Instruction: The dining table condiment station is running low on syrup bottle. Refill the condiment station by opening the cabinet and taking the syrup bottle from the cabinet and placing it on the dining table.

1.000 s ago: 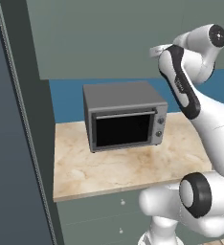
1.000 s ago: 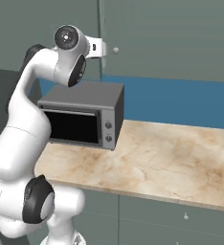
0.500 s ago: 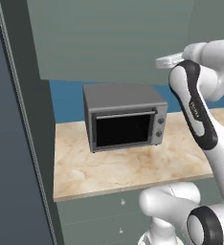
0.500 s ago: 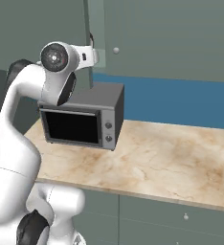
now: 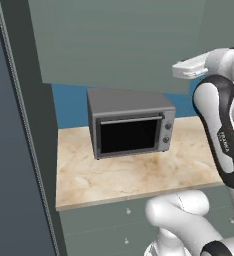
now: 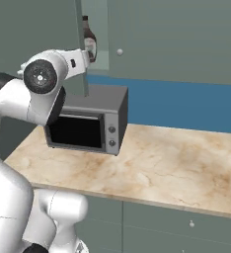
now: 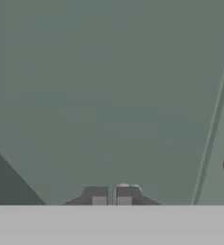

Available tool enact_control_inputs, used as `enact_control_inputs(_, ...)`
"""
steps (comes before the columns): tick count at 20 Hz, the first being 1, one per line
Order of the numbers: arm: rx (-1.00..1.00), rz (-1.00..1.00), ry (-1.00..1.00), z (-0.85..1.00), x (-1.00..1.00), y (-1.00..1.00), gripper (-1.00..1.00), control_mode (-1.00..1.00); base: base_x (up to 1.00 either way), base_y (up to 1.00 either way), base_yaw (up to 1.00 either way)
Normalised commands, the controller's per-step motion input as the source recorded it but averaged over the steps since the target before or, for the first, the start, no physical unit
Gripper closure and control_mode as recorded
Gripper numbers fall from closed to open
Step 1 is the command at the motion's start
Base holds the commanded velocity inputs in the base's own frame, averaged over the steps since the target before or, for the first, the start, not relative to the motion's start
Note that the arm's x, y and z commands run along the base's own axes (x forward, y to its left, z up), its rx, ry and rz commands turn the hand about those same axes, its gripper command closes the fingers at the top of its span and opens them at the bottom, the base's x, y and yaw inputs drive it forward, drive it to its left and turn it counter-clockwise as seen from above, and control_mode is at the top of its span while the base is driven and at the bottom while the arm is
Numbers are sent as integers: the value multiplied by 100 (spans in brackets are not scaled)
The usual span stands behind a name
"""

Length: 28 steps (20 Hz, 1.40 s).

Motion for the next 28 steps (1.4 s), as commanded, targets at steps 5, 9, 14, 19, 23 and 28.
enact_control_inputs(5,0,14,-3,71,-100,0,-100,-100,0,0,0)
enact_control_inputs(9,-1,5,0,17,-74,-21,-100,-100,0,0,0)
enact_control_inputs(14,0,0,-6,-15,-7,-54,-100,-100,0,0,0)
enact_control_inputs(19,-7,4,-15,-51,1,-60,-100,-100,0,0,0)
enact_control_inputs(23,-36,8,-19,-53,16,-30,-100,-100,0,0,0)
enact_control_inputs(28,-49,11,-22,-51,39,-33,-100,-100,0,0,0)
